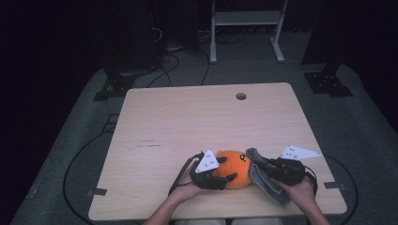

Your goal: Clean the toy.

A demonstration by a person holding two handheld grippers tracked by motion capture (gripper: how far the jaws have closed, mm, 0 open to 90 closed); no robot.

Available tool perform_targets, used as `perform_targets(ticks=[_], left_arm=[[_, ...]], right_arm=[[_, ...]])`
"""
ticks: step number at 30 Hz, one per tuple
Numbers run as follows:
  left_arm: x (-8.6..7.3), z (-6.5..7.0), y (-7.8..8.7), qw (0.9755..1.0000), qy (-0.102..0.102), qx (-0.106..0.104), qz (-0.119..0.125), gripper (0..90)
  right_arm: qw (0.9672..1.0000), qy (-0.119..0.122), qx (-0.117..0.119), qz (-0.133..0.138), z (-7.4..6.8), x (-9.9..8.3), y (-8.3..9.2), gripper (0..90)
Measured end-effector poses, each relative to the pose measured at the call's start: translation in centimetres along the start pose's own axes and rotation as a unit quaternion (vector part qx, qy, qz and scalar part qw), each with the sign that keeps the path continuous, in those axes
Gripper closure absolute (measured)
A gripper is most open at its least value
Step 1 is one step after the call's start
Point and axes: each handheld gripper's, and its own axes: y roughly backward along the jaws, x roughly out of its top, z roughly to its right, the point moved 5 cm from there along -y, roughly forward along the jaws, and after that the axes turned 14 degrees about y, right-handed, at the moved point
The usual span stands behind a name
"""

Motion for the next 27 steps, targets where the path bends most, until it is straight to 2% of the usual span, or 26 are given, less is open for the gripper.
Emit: perform_targets(ticks=[1, 2, 3, 4, 5, 6, 8, 10, 12, 13, 15, 16, 18, 19, 20, 22, 23, 24, 25, 26, 27], left_arm=[[-0.2, -0.1, 0.3, 0.9999, -0.003, -0.007, -0.009, 35.0], [-0.2, -0.1, 0.3, 0.9999, -0.003, -0.007, -0.009, 35.0], [-0.3, 0.0, 0.6, 0.9996, -0.005, -0.022, -0.015, 34.9], [-0.3, 0.0, 0.6, 0.9996, -0.005, -0.022, -0.015, 34.1], [-0.2, 0.1, 0.8, 0.9994, -0.012, -0.028, -0.015, 34.1], [0.1, 0.2, 1.0, 0.9991, -0.019, -0.035, -0.013, 31.5], [0.6, 0.4, 0.8, 0.9987, -0.016, -0.044, -0.02, 24.4], [1.5, 0.5, 0.4, 0.9984, -0.016, -0.051, -0.019, 20.1], [1.8, 0.4, 0.2, 0.9984, -0.018, -0.05, -0.02, 18.6], [2.5, 0.1, -0.3, 0.9986, -0.017, -0.048, -0.014, 17.7], [2.9, -0.1, -1.1, 0.9982, -0.023, -0.045, -0.032, 17.6], [2.9, -0.2, -1.6, 0.9978, -0.027, -0.041, -0.044, 16.1], [2.8, -0.3, -2.0, 0.9975, -0.02, -0.043, -0.052, 14.1], [2.5, -0.5, -2.6, 0.9972, -0.01, -0.045, -0.058, 14.2], [2.5, -0.5, -2.6, 0.9972, -0.01, -0.045, -0.058, 14.6], [2.0, -0.6, -2.9, 0.9974, -0.004, -0.04, -0.06, 20.7], [2.0, -0.6, -2.9, 0.9974, -0.004, -0.04, -0.06, 24.2], [1.9, -0.6, -2.9, 0.9975, -0.006, -0.036, -0.06, 24.2], [1.7, -0.5, -2.8, 0.9977, -0.013, -0.028, -0.061, 33.4], [1.7, -0.5, -2.8, 0.9977, -0.013, -0.028, -0.061, 37.9], [1.6, -0.3, -2.6, 0.9978, -0.027, -0.015, -0.059, 41.4]], right_arm=[[0.9998, 0.014, 0.009, 0.005, -0.6, 0.3, 0.1, 78.3], [0.9998, 0.014, 0.009, 0.005, -0.6, 0.3, 0.1, 78.3], [0.9996, 0.018, 0.024, 0.004, -0.9, 0.1, 0.0, 78.3], [0.9996, 0.018, 0.024, 0.004, -0.9, 0.1, 0.0, 78.3], [0.9993, 0.016, 0.033, 0.003, -1.0, -0.1, 0.0, 78.3], [0.9991, 0.018, 0.039, 0.002, -1.1, -0.2, -0.1, 78.3], [0.9985, 0.03, 0.047, -0.003, -1.2, -0.4, 0.0, 78.3], [0.9977, 0.03, 0.061, -0.003, -1.3, -0.7, 0.1, 78.3], [0.9973, 0.033, 0.066, -0.002, -1.3, -0.8, 0.1, 78.2], [0.9963, 0.035, 0.078, -0.001, -1.5, -0.9, 0.3, 78.1], [0.9954, 0.039, 0.088, 0.002, -1.5, -1.1, 0.4, 78.0], [0.9956, 0.04, 0.085, 0.002, -1.5, -1.1, 0.5, 78.0], [0.9957, 0.038, 0.085, 0.001, -1.5, -1.2, 0.6, 78.0], [0.996, 0.033, 0.083, -0.001, -1.2, -1.4, 0.7, 78.0], [0.996, 0.033, 0.083, -0.001, -1.2, -1.4, 0.7, 78.0], [0.9965, 0.017, 0.081, 0.006, -0.5, -1.4, 1.2, 77.9], [0.9965, 0.017, 0.081, 0.006, -0.5, -1.4, 1.2, 77.9], [0.997, 0.014, 0.076, 0.009, -0.2, -1.4, 1.4, 77.9], [0.998, 0.007, 0.061, 0.015, 0.5, -1.5, 1.9, 77.7], [0.998, 0.007, 0.061, 0.015, 0.5, -1.5, 1.9, 77.7], [0.999, -0.001, 0.04, 0.019, 1.2, -1.6, 2.4, 77.3]])
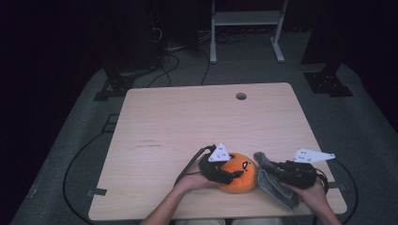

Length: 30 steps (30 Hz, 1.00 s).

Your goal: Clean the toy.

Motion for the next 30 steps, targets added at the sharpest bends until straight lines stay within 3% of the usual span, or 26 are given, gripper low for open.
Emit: perform_targets(ticks=[4, 5, 6, 10, 13, 16, 21, 23, 24, 25, 26, 29, 30], left_arm=[[0.2, 0.5, 0.4, 0.9998, -0.011, 0.011, 0.01, 49.4], [0.2, 0.5, 0.4, 0.9998, -0.011, 0.011, 0.01, 50.0], [0.4, 0.5, 0.8, 0.9997, -0.004, 0.009, 0.021, 50.5], [0.5, 0.3, 1.3, 0.9994, 0.0, 0.016, 0.031, 51.6], [0.7, -0.3, 1.9, 0.9988, 0.004, 0.026, 0.042, 52.1], [0.9, -1.1, 2.3, 0.9981, 0.006, 0.041, 0.046, 52.1], [1.2, -2.4, 2.9, 0.9966, 0.017, 0.059, 0.055, 52.0], [1.4, -3.2, 3.1, 0.9949, 0.021, 0.074, 0.065, 52.0], [1.6, -4.0, 3.4, 0.9929, 0.026, 0.091, 0.072, 51.7], [1.6, -4.0, 3.4, 0.9929, 0.026, 0.091, 0.072, 51.6], [1.9, -4.8, 3.6, 0.9907, 0.028, 0.109, 0.076, 51.5], [2.2, -5.5, 3.8, 0.9892, 0.03, 0.121, 0.076, 51.0], [2.4, -6.2, 3.7, 0.9871, 0.035, 0.132, 0.083, 50.5]], right_arm=[[0.9986, -0.008, -0.053, -0.007, 1.7, -0.5, 1.1, 75.9], [0.9986, -0.008, -0.053, -0.007, 1.7, -0.5, 1.1, 75.9], [0.9966, -0.012, -0.08, -0.016, 2.6, -1.0, 1.5, 74.7], [0.9943, -0.017, -0.099, -0.035, 3.4, -1.9, 1.4, 70.9], [0.9921, -0.029, -0.115, -0.041, 4.3, -2.7, 0.8, 58.1], [0.9914, -0.04, -0.12, -0.033, 4.8, -2.8, 0.7, 51.2], [0.9903, -0.045, -0.129, -0.026, 5.1, -2.7, 0.7, 47.0], [0.9903, -0.044, -0.13, -0.021, 5.1, -2.7, 0.8, 44.0], [0.9905, -0.048, -0.129, -0.014, 5.2, -2.6, 0.9, 42.6], [0.9905, -0.048, -0.129, -0.014, 5.2, -2.6, 0.9, 42.6], [0.9908, -0.048, -0.127, -0.004, 5.1, -2.4, 0.9, 40.8], [0.991, -0.047, -0.125, 0.004, 5.1, -2.3, 0.9, 39.0], [0.9912, -0.049, -0.123, 0.002, 5.0, -2.3, 0.7, 38.3]])
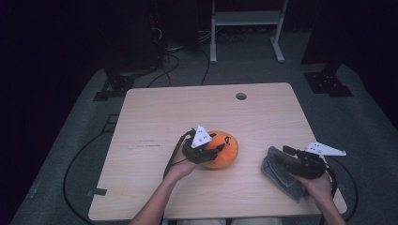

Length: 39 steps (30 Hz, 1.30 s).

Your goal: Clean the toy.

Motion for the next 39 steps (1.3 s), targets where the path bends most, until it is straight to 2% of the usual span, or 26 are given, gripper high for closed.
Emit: perform_targets(ticks=[3, 7, 10, 16, 29, 39], left_arm=[[-0.2, -0.7, -0.6, 0.9999, 0.007, 0.005, -0.008, 48.9], [-0.7, -0.8, -1.0, 0.9997, 0.017, -0.004, -0.017, 45.3], [-0.5, -0.8, -0.6, 0.9996, 0.023, -0.004, -0.017, 31.4], [-0.2, -0.9, 0.5, 0.9992, 0.037, -0.007, -0.011, 19.7], [0.1, -1.2, 2.2, 0.9994, 0.035, -0.009, -0.001, 15.8], [-0.3, -2.1, 4.2, 0.9993, 0.037, 0.0, 0.004, 14.7]], right_arm=[[1.0, 0.0, 0.001, -0.004, 0.0, 0.0, -0.1, 36.8], [1.0, -0.001, 0.002, -0.004, -0.1, 0.0, -0.1, 35.8], [1.0, 0.0, 0.005, -0.004, -0.2, 0.0, 0.0, 35.7], [0.9999, 0.004, 0.01, -0.006, -0.6, 0.1, 0.0, 35.7], [0.9999, 0.006, 0.011, -0.008, -0.8, 0.1, -0.1, 35.5], [0.9999, 0.007, 0.012, -0.009, -0.8, 0.1, 0.1, 35.5]])
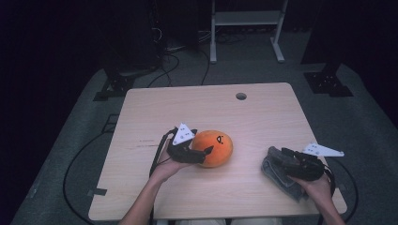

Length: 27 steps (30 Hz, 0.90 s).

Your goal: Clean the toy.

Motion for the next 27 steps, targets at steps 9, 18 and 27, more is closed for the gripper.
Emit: perform_targets(ticks=[9, 18, 27], left_arm=[[-0.6, -0.9, 1.7, 0.9999, 0.009, 0.01, 0.008, 13.9], [-1.6, -1.7, 2.6, 0.9997, 0.017, 0.016, 0.008, 13.7], [-2.9, -2.4, 3.5, 0.9993, 0.023, 0.028, 0.008, 13.0]], right_arm=[[1.0, 0.0, 0.001, -0.002, -0.1, 0.0, -0.1, 35.3], [1.0, -0.001, 0.003, -0.004, -0.1, 0.0, -0.1, 35.3], [1.0, -0.002, 0.006, -0.006, -0.1, -0.1, -0.1, 35.2]])
